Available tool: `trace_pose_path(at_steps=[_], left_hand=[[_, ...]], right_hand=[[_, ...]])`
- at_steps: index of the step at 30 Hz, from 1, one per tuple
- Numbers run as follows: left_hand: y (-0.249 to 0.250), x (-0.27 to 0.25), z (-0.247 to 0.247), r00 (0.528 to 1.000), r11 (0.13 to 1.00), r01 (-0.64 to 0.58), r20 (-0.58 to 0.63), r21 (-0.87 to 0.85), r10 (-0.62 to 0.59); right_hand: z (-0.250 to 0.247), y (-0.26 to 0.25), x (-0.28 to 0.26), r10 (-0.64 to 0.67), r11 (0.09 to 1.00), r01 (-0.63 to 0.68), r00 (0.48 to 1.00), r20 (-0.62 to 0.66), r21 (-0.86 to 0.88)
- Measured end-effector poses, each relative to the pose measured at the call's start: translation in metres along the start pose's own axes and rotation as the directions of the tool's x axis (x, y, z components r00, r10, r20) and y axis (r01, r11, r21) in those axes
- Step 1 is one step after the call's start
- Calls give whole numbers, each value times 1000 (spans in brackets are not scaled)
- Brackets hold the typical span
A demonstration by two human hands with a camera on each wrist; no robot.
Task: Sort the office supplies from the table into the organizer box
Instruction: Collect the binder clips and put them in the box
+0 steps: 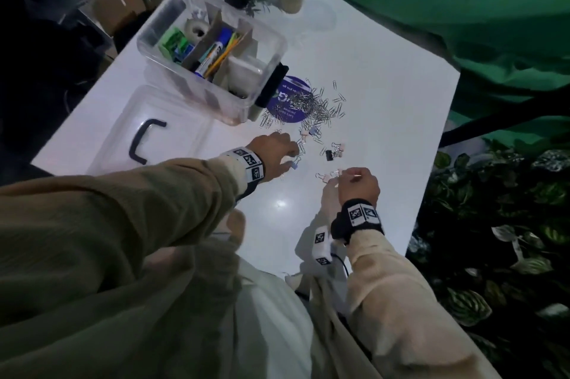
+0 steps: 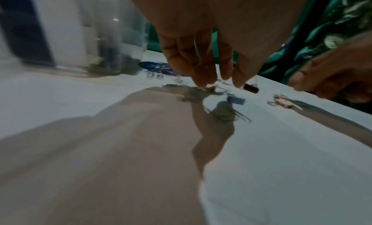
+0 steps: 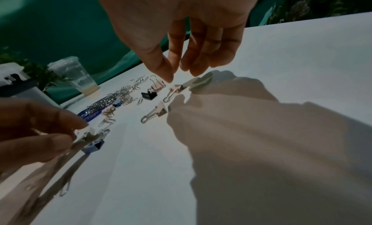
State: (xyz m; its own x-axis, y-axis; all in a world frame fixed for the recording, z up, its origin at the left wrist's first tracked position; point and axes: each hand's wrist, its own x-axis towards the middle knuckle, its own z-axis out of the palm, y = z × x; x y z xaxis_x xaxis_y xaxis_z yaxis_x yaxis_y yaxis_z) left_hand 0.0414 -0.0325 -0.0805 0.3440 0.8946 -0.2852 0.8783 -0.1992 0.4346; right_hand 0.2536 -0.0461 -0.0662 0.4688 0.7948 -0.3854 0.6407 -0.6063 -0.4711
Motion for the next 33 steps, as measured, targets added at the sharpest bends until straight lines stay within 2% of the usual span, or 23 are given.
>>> trace_pose_path(at_steps=[2,5,9,13,16,18,20,23,25,27,29,31,32,33], left_hand=[[11,4,9,999,999,36,9,36,-36],[19,10,17,991,990,137,-4,19,-137],[30,15,20,991,990,134,7,30,-135],[34,16,25,992,990,123,28,-62,-122],[35,11,25,987,982,151,-32,-110,-155],[35,8,24,980,980,183,-68,-74,-188],[35,7,21,975,976,217,-53,-14,-218],[34,7,20,972,972,233,-9,-43,-234],[33,7,21,972,967,236,11,-94,-236],[33,8,23,970,963,243,21,-113,-243],[33,10,25,969,963,247,33,-112,-245],[33,12,28,972,965,237,34,-113,-235],[33,13,30,974,969,227,35,-103,-224],[33,14,31,977,973,214,38,-82,-212]], right_hand=[[0,-2,7,-53,996,55,998,17,-70],[7,-10,18,-191,960,202,979,75,-195],[19,-21,30,-288,904,313,950,123,-293],[29,-26,33,-312,872,348,937,158,-343],[31,-26,33,-309,883,343,938,156,-319],[30,-24,35,-318,879,356,934,165,-318],[31,-22,39,-354,874,386,922,156,-295],[28,-24,43,-413,910,414,910,34,-28],[19,-28,45,-333,919,329,943,-19,215],[8,-31,47,-183,907,179,983,-27,381],[-2,-34,50,11,833,-22,1000,23,552],[-9,-34,55,154,600,-275,961,229,752],[-11,-31,57,173,476,-372,928,330,797],[-13,-28,59,181,394,-440,898,401,807]])
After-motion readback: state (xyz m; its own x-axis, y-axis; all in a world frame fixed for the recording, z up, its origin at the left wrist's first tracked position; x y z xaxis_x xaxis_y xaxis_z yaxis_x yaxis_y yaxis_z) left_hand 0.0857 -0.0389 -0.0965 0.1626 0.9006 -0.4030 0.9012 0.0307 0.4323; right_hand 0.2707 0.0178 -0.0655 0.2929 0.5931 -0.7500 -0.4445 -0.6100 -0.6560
